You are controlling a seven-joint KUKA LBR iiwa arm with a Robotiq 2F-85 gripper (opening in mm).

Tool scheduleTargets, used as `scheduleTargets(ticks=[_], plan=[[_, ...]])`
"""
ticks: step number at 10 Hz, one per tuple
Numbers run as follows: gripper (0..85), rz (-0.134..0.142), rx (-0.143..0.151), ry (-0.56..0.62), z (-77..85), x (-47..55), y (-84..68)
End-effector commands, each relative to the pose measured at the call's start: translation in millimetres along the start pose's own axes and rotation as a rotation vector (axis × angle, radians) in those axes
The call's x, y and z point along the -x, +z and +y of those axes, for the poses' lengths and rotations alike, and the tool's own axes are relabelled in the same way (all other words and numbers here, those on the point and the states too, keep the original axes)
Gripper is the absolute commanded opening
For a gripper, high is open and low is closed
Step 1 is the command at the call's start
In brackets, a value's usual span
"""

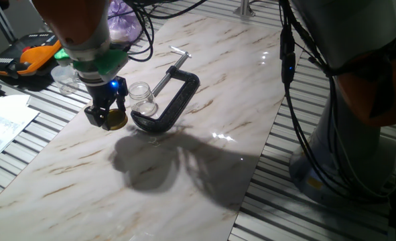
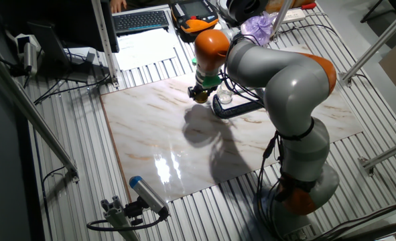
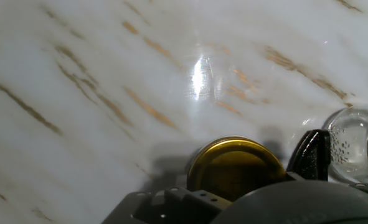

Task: Screw the lid onto the jar

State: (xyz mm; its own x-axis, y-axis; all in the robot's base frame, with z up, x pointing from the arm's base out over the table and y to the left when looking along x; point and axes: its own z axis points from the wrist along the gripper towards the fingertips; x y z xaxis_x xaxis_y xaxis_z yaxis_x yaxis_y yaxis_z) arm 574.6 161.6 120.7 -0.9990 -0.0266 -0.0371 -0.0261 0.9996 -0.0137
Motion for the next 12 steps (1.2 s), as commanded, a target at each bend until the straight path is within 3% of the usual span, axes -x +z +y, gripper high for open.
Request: scheduleTargets(ticks=[1,12], plan=[[0.0,0.000,0.004,0.002,-1.9,-0.8,-1.8],[0.0,-0.027,-0.012,-0.042,-37.4,-0.5,-12.5]])
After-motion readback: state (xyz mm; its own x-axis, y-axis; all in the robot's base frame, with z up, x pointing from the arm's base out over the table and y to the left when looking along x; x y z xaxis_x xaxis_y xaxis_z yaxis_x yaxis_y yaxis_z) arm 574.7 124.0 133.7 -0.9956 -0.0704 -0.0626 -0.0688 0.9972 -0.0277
